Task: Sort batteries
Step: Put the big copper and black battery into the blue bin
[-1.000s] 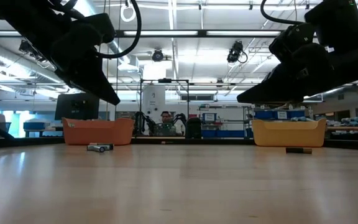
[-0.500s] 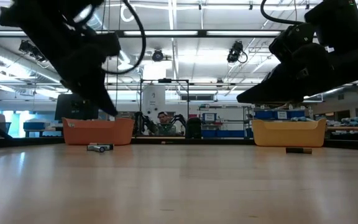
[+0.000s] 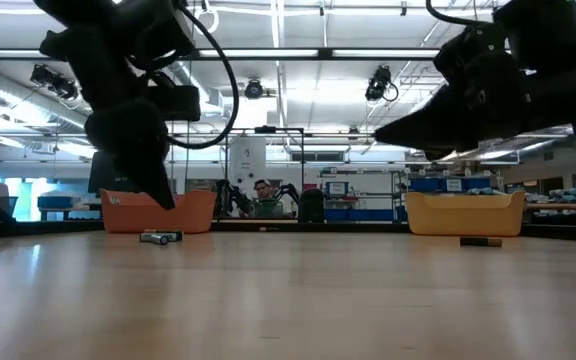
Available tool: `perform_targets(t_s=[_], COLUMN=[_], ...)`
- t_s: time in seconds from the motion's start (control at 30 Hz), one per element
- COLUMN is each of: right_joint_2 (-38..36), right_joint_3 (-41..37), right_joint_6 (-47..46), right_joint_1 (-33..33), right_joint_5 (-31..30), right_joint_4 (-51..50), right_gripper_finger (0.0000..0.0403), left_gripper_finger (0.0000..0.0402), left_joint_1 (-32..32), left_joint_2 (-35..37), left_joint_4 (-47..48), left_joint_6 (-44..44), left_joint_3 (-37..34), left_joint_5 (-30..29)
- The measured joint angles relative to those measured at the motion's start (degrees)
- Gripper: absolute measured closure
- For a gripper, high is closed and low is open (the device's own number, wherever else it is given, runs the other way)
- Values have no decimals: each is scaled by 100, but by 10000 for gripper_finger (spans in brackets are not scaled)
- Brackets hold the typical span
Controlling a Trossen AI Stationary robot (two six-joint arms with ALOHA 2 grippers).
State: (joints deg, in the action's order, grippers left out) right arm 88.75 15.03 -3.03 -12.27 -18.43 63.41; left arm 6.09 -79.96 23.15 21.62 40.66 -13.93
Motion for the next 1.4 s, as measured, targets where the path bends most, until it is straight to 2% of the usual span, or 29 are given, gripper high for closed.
perform_targets(t_s=[0.2,0.33,0.43,0.63,0.73,0.83,0.97,1.27,1.4], right_joint_2=[2,0,0,0,0,0,0,2,0], right_joint_3=[0,23,199,563,657,662,662,662,662], right_joint_6=[282,126,17,406,466,469,419,411,411], right_joint_1=[209,428,636,1013,1137,1211,1215,1160,1160], right_joint_5=[27,31,120,744,802,802,806,808,808], right_joint_4=[520,544,503,183,39,-140,-441,-528,-528], right_gripper_finger=[389,389,387,387,380,370,361,359,362], left_gripper_finger=[397,397,397,397,396,391,362,252,223], left_joint_1=[-356,-497,-538,-942,-1194,-1387,-1468,-1469,-1471], left_joint_2=[32,32,30,30,15,-3,-3,-9,-9], left_joint_4=[613,954,1099,1283,1283,1285,1296,1306,1258], left_joint_6=[-496,-714,-789,-626,-750,-925,-1189,-1211,-1208], left_joint_3=[430,611,660,698,698,698,698,571,491], left_joint_5=[122,345,422,536,855,870,870,870,813])
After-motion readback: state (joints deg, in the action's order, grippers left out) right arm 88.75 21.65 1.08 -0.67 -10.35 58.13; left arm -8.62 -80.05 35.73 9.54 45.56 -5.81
